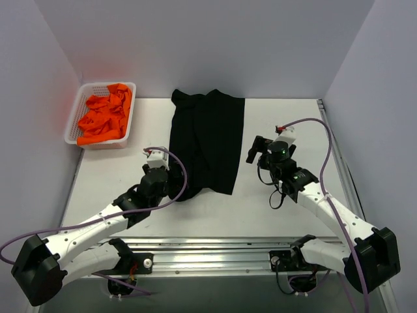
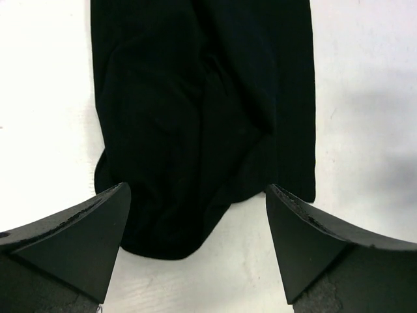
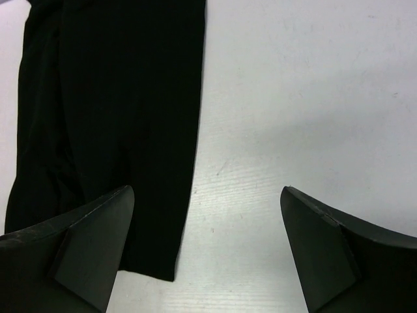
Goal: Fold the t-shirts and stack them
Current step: Flatten the tshirt out
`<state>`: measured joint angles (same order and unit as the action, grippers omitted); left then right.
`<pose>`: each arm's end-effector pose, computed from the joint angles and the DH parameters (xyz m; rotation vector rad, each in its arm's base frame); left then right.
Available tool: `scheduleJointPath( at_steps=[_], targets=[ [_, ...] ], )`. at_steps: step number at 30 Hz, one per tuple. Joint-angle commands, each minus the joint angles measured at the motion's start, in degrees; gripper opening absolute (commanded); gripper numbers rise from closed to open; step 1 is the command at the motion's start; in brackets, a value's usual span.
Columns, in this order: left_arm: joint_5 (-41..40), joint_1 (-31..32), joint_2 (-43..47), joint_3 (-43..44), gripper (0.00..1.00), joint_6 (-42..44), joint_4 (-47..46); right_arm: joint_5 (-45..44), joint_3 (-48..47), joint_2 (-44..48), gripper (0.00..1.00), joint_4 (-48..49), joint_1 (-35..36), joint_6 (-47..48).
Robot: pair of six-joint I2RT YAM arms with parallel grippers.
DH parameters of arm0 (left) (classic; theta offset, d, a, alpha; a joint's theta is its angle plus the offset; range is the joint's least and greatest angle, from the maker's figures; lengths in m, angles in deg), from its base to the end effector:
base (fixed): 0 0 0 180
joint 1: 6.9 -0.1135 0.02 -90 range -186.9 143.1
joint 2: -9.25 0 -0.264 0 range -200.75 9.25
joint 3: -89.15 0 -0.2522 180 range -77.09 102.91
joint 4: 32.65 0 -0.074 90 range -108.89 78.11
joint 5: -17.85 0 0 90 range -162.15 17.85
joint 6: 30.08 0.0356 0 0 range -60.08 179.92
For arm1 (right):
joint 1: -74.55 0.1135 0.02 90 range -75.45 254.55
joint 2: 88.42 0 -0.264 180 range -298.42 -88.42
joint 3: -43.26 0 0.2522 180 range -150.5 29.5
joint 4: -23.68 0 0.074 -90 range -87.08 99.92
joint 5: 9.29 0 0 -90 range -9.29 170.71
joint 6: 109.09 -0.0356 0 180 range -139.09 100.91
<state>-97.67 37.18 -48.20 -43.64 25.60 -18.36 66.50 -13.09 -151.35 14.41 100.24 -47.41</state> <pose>0.1706 -0.1439 0.2471 -0.1177 1.9790 -0.4528 0.2334 0.1026 0.2900 0.2169 1.8478 0.4298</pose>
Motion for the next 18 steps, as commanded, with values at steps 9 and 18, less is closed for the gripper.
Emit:
scheduleJointPath(
  at_steps=[9,18],
  targets=[
    [3.37,4.08,-5.02,-0.06,0.94,-0.48,-5.1,-3.36,2.51,-9.12,0.88,2.89,5.07,-5.78],
    [1.88,6.28,-24.37,7.49,0.95,9.88,-14.77,-5.82,1.55,-15.64,0.86,2.72,6.03,-6.75]
  ],
)
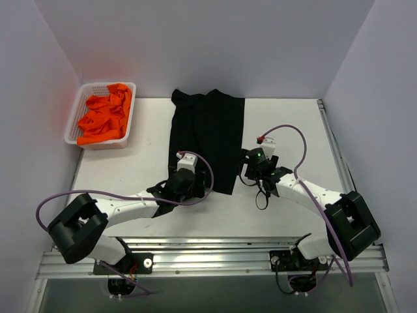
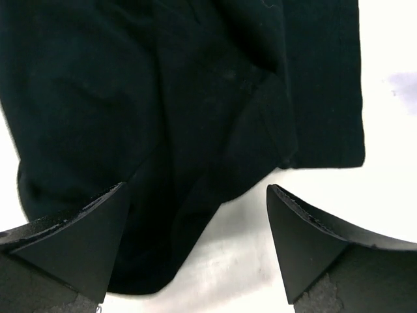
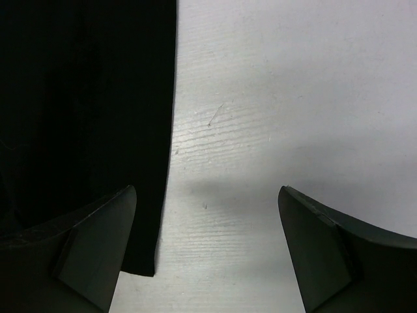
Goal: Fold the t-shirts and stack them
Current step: Flatten the tshirt out
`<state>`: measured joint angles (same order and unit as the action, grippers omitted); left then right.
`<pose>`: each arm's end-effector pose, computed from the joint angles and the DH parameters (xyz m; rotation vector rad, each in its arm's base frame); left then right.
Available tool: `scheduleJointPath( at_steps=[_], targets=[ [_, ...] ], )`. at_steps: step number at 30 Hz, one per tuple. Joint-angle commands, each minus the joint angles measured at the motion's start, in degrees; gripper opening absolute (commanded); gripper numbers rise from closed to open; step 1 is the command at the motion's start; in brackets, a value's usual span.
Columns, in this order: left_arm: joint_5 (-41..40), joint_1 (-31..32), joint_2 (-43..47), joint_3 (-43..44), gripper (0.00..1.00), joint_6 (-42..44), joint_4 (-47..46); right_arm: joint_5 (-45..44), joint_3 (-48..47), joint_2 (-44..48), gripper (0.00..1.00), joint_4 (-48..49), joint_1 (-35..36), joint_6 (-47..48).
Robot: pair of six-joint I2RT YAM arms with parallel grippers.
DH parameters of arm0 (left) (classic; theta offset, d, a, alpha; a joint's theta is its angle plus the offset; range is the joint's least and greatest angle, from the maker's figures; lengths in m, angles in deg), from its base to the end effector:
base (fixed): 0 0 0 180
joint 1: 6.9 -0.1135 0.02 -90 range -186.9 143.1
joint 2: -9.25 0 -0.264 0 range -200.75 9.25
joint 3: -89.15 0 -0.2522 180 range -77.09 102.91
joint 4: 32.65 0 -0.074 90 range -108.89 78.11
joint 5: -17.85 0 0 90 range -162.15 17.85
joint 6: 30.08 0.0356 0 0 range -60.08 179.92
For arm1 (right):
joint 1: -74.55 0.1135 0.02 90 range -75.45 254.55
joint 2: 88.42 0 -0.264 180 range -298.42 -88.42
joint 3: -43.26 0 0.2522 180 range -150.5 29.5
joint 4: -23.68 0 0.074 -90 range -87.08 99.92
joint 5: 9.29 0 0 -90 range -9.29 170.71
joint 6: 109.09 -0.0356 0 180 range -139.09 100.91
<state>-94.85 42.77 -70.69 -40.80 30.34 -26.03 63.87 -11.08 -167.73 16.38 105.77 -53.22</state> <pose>0.1907 -0.2034 0.1842 0.1618 2.1680 -0.3607 0.2542 0.1420 0.2088 0.2270 2.1167 0.3671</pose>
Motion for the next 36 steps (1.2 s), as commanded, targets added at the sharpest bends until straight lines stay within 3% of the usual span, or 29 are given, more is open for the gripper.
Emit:
scheduleJointPath(
  at_steps=[1,11,24,33,36],
  targets=[
    [-1.9,0.95,-3.28,5.27,0.96,7.24,-7.19,-3.89,-0.55,0.99,0.86,0.49,0.51,-0.85],
    [-2.7,2.89,-6.1,8.44,0.96,14.02,-7.28,-5.57,-0.29,0.47,0.87,-0.31,0.59,-0.32],
    [-10.26,7.11,-10.94,9.68,0.94,11.13,-3.76,-6.62,0.06,0.38,0.87,-0.83,0.51,-1.11],
    [-12.98,7.11,-11.81,8.88,0.86,10.25,-3.41,-7.07,0.06,-0.14,0.87,-1.01,0.51,-1.38],
    [-13.42,7.11,-13.57,9.93,0.79,10.25,-2.89,-7.15,0.06,-0.32,0.87,-1.1,0.51,-1.47]
  ],
)
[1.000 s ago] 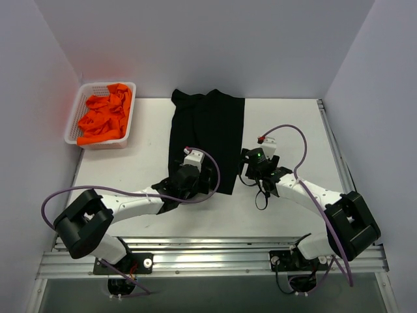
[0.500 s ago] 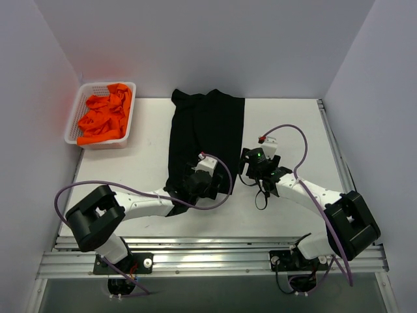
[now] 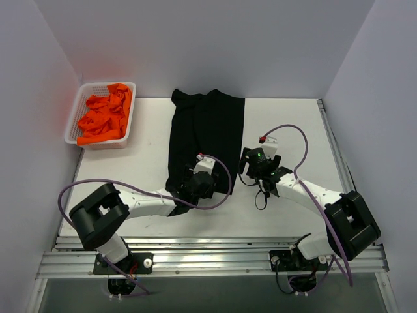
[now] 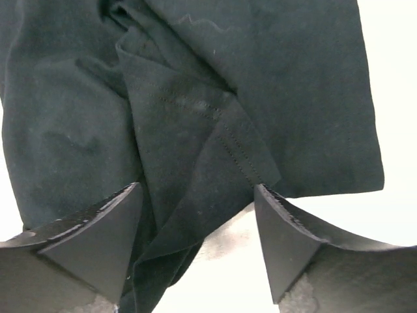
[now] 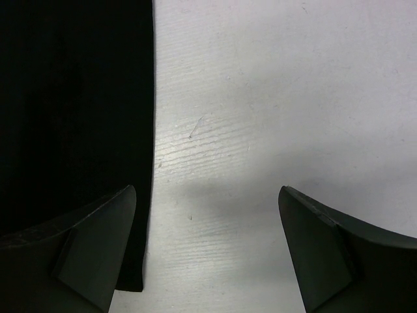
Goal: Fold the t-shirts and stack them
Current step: Flatten the tshirt out
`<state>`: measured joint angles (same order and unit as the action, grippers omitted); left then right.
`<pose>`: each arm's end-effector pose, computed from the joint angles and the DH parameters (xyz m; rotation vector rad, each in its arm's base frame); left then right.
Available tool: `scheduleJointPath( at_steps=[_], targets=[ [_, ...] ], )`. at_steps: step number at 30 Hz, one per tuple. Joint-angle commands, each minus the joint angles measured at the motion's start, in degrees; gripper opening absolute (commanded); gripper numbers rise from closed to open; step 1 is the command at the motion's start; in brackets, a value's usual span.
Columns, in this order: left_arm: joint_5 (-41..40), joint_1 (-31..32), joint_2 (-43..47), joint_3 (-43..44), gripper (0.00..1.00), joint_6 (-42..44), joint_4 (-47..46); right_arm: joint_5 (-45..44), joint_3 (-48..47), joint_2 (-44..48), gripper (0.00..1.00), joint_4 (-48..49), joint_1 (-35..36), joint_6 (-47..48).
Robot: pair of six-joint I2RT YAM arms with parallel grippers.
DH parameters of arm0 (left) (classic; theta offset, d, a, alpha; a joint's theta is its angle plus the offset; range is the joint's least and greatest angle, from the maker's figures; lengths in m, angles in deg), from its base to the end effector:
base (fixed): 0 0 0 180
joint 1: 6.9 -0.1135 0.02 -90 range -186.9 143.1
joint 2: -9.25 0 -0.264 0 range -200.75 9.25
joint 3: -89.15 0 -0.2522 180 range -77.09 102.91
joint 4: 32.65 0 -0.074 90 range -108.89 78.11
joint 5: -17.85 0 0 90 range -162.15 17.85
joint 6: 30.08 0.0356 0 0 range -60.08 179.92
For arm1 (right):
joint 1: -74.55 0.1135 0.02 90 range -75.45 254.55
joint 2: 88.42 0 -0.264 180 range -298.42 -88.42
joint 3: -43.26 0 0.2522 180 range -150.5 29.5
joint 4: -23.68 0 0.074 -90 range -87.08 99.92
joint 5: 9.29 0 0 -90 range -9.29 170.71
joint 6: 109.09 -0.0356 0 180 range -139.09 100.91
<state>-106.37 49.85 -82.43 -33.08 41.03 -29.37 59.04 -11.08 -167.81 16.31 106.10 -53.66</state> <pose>0.1919 -0.2562 0.1742 0.3727 2.0633 -0.1270 0.2542 0.1407 0.2088 0.2754 2.0877 0.2919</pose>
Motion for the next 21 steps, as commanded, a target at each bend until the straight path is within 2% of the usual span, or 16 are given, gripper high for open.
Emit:
scheduleJointPath(
  at_steps=[1,5,9,12,13,14,15,21],
  targets=[
    [-1.99,0.03,-2.18,2.74,0.77,-0.61,0.63,-2.32,-0.03,-0.32,0.87,-1.21,0.18,-1.03],
    [-1.91,0.03,-3.5,3.45,0.7,-1.14,0.81,-2.59,-0.2,-0.67,0.86,-1.38,0.27,-1.12],
    [-2.17,0.03,-4.21,3.45,0.56,-1.41,0.72,-2.85,-0.29,-0.85,0.86,-1.38,0.18,-1.12],
    [-2.52,-0.06,-3.77,3.28,0.32,-1.76,0.81,-2.76,-0.29,-0.85,0.83,-1.56,0.27,-1.12],
    [-2.61,-0.06,-3.51,3.28,0.14,-1.85,0.9,-2.41,-0.2,-0.59,0.82,-1.56,0.27,-1.2],
    [-3.22,-0.06,-2.98,3.28,0.06,-2.11,1.25,-1.89,-0.12,-0.06,0.8,-1.56,0.27,-1.29],
    [-3.4,-0.06,-2.81,3.28,0.02,-2.46,1.43,-0.58,0.06,0.38,0.77,-1.73,0.35,-1.55],
    [-4.1,-0.06,0.96,2.32,0.02,-2.99,1.61,0.49,1.46,4.94,0.74,-4.01,3.95,-4.18]
  ],
)
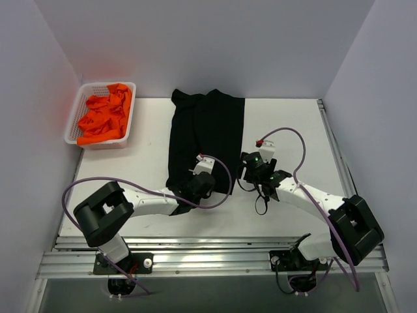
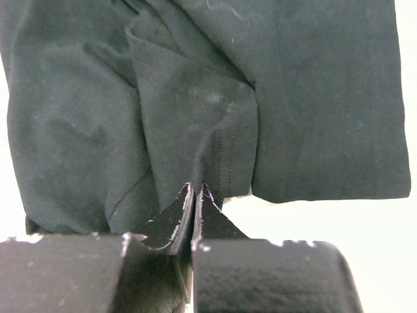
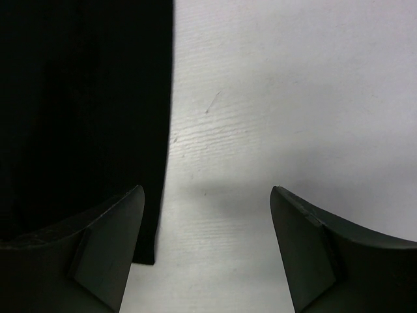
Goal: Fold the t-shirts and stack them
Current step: Flatten the tshirt out
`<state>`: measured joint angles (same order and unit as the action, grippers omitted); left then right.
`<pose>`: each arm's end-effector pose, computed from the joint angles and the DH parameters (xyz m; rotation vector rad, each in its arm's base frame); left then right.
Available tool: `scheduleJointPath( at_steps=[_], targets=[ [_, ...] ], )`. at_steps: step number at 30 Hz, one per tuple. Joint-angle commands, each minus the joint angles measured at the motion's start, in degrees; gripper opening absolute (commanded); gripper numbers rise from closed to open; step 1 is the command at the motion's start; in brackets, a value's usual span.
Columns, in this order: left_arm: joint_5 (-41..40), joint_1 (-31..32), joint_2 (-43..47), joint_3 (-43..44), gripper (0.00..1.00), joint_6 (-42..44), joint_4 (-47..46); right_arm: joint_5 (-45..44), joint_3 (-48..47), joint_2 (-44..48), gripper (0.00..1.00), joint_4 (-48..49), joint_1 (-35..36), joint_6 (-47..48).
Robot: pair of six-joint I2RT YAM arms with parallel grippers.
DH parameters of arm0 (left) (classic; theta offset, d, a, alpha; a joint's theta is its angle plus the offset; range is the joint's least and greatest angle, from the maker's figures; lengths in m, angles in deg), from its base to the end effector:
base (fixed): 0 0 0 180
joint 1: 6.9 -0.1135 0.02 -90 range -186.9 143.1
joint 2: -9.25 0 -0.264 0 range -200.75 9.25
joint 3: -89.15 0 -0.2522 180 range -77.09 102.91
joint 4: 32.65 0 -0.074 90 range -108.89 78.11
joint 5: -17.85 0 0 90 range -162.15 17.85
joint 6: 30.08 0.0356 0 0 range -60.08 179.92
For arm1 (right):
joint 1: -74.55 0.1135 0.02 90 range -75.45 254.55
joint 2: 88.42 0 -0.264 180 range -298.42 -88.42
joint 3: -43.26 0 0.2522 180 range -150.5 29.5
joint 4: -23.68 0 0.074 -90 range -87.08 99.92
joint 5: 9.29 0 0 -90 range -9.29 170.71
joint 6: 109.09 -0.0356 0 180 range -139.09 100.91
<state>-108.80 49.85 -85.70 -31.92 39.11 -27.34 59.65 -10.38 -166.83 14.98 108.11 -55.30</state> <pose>0.1953 -0.2591 0.1605 0.3497 2.1007 -0.0528 0.2449 0.1471 0.2073 0.2606 2.1128 0.3284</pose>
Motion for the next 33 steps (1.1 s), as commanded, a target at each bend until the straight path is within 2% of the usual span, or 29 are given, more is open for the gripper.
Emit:
scheduleJointPath(
  at_steps=[1,4,9,19,29,33],
  targets=[
    [-1.68,-0.06,4.78,0.89,0.02,-1.15,-0.6,-0.04,1.03,4.49,0.74,-2.77,2.47,-2.99],
    [-1.94,-0.06,6.62,-0.08,0.02,-1.33,-0.96,0.93,2.52,5.64,0.74,-1.73,4.75,-5.27],
    [-2.2,-0.06,8.65,-0.96,0.02,-1.77,-0.87,0.67,3.93,2.48,0.74,0.64,8.62,-9.23],
    [-2.64,-0.06,11.81,-3.15,0.02,-3.18,0.01,2.07,7.71,-4.02,0.7,9.44,10.47,-15.56],
    [-3.08,-0.06,12.95,-4.3,0.02,-3.61,0.19,2.07,4.99,-11.41,0.63,12.34,15.13,-18.55],
    [-3.17,-0.06,13.57,-4.74,0.02,-3.7,0.19,2.16,3.76,-13.34,0.55,12.34,16.71,-18.99]
  ],
)
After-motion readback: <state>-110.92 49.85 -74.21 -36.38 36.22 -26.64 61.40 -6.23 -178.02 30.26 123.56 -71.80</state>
